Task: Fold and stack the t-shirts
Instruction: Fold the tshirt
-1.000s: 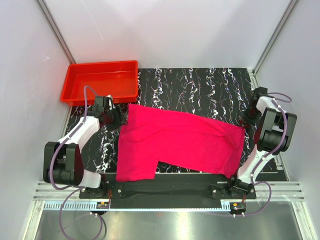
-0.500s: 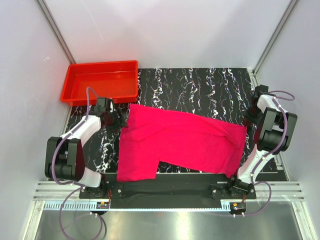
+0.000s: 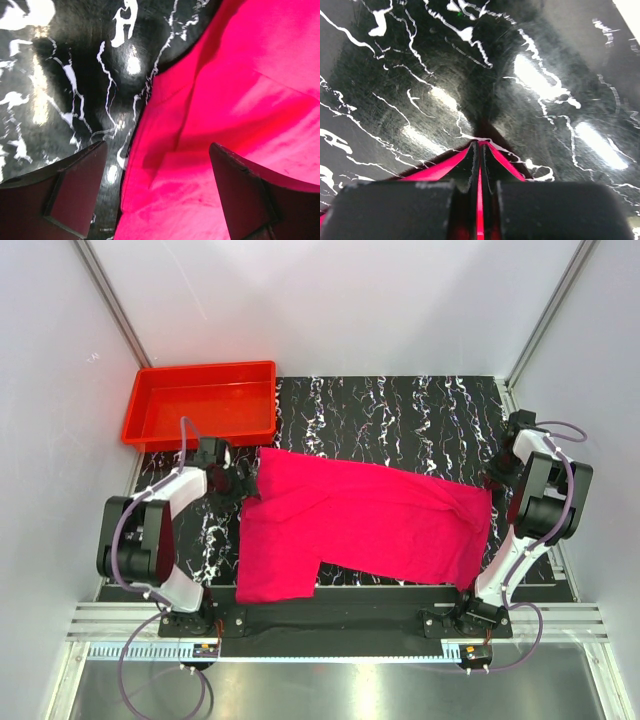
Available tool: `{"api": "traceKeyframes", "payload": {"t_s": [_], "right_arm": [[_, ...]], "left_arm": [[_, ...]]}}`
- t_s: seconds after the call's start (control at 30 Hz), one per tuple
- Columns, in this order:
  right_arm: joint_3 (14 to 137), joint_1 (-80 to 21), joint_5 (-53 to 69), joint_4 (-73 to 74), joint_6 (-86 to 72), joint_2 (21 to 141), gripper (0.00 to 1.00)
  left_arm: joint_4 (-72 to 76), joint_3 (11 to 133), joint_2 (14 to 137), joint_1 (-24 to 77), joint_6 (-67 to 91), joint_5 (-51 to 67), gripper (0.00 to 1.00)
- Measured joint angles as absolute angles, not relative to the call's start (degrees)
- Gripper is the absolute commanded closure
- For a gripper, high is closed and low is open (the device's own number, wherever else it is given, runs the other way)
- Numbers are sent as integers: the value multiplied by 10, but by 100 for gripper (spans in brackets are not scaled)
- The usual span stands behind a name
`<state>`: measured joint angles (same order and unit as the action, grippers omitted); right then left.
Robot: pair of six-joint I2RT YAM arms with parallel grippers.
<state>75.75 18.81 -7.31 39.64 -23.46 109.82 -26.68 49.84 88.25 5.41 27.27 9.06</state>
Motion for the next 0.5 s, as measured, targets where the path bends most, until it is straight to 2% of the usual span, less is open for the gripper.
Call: {"api": "traceKeyframes", "payload": {"t_s": [0.1,0.23,0.27,0.33,0.37,0.4,0.5], "right_arm": [[757,188,-63,394,-234,1106,99],[758,188,-54,391,-234,1108,99],[759,188,-50,392,-234,1108,99],[764,188,-46,392,-234,1112,100],[768,188,-43,391,-234,1115,100],[771,188,-38,389,-234,1118,100],[782,188,-33,388,-234,1125,100]], "left_arm": [[-259,505,908,54,281,96,18],[-224,519,933,54,295,107,39],[-214,521,939,54,302,111,51],[-195,520,950,54,314,120,67],[-189,519,955,54,321,125,87],[-181,517,957,54,326,128,98],[-169,509,958,54,337,132,100]]}}
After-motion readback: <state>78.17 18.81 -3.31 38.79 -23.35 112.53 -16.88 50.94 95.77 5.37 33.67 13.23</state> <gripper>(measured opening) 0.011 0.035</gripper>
